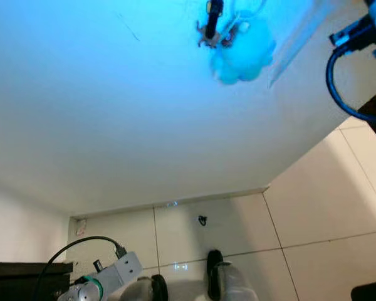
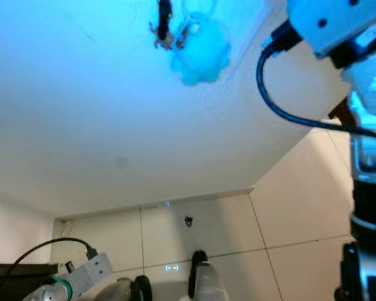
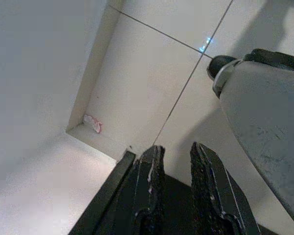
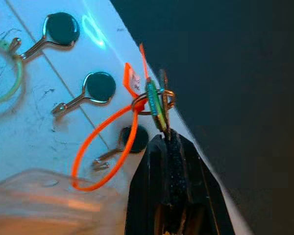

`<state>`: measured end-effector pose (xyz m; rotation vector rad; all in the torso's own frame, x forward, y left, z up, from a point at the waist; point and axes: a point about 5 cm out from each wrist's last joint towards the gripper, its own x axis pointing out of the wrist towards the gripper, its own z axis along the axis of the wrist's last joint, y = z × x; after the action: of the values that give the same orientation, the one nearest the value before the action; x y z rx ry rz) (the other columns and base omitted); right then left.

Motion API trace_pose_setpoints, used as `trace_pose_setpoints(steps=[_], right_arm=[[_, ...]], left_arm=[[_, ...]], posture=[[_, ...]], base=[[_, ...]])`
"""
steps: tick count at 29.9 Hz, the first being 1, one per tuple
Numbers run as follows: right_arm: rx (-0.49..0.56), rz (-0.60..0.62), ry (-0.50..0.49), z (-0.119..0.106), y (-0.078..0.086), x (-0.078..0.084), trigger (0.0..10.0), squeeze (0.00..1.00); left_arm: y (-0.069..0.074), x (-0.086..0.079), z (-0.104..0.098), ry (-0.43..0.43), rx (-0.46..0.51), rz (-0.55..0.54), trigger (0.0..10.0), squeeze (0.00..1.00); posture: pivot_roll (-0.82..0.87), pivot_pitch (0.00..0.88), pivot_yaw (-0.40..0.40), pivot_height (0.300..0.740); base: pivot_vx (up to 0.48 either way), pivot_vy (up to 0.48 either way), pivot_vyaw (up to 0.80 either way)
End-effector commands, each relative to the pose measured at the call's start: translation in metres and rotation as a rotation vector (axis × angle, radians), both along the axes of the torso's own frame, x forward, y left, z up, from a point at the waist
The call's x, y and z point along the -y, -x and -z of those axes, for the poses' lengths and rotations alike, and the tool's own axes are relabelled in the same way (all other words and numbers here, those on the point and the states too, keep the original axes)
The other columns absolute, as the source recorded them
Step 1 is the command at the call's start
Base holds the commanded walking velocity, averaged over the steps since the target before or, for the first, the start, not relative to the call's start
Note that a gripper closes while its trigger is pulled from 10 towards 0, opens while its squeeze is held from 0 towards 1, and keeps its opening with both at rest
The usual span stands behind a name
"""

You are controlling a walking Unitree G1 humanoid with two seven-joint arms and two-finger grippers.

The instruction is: Hang keys on a hook

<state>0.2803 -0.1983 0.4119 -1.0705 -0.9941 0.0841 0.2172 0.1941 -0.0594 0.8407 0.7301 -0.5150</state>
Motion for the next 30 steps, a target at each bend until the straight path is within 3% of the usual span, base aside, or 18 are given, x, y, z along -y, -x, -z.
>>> trace_pose_setpoints(steps=[1, 14, 21, 30], right_arm=[[0.023, 0.016, 0.065, 0.000, 0.006, -0.003, 10.0, 0.00], [-0.104, 0.080, 0.094, 0.023, -0.011, 0.005, 10.0, 0.00], [-0.077, 0.070, 0.077, 0.017, -0.018, -0.002, 10.0, 0.00], [-0.010, 0.119, 0.009, 0.009, -0.018, 0.008, 10.0, 0.00]], left_arm=[[0.017, -0.005, 0.009, -0.017, -0.062, -0.001, 10.0, 0.00], [0.016, -0.005, 0.009, -0.018, -0.062, 0.001, 10.0, 0.00], [0.016, -0.005, 0.009, -0.014, -0.062, -0.012, 10.0, 0.00], [0.017, -0.006, 0.010, -0.010, -0.063, -0.025, 10.0, 0.00]], posture=[[-0.19, 0.221, 0.103, 0.740], [-0.18, 0.227, 0.106, 0.740], [-0.17, 0.225, 0.101, 0.740], [-0.17, 0.230, 0.101, 0.740]], base=[[0.000, 0.000, 0.00], [0.000, 0.000, 0.00], [0.000, 0.000, 0.00], [0.000, 0.000, 0.00]])
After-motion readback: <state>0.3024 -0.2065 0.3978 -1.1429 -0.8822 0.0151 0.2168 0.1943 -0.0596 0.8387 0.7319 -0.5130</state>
